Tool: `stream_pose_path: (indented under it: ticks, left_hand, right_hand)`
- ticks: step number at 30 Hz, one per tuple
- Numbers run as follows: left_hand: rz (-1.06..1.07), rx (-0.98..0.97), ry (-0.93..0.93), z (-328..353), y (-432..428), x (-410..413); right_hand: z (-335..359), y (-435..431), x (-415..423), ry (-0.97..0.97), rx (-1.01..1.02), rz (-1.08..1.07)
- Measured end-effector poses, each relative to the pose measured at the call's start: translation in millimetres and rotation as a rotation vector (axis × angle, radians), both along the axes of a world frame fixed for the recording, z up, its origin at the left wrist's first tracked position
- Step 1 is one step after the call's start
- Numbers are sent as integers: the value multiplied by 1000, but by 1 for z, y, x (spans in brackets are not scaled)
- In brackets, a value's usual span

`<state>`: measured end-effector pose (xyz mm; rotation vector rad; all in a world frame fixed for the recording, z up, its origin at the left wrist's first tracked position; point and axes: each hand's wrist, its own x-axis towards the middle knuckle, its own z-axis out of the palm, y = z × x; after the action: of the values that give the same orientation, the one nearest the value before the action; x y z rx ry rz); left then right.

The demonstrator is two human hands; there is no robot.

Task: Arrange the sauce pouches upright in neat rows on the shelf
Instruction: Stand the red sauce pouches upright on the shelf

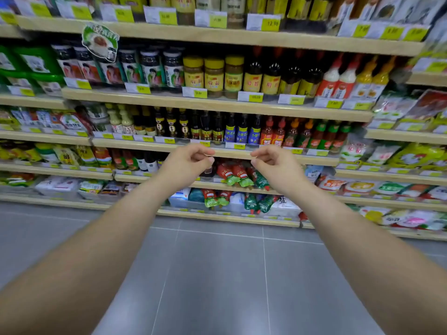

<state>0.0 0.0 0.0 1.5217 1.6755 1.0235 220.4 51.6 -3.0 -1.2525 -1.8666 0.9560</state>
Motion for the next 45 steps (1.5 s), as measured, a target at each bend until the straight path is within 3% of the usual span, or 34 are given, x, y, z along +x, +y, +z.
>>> stream_pose_path:
  ticks: [13, 19, 25, 31, 39, 45]
  left_hand:
    - [-126, -148, 57, -60, 191, -102]
    - [-211, -220, 95, -98, 252, -113]
    - [-214, -243, 72, -179, 280, -87]
    - [-165, -231, 58, -301, 313, -56]
    - [-90, -116, 77, -454, 355, -48]
    - [-47, 82, 101, -511, 377, -47]
  right_hand:
    - [-67, 162, -105, -62, -136, -165]
    - [-108, 206, -113, -39, -217, -223]
    - [-181, 244, -93, -74, -255, -219]
    - [-299, 279, -70, -82, -234, -177]
    - [-442, 327, -63, -381, -17, -14]
    - [-504, 341, -67, -721, 304, 142]
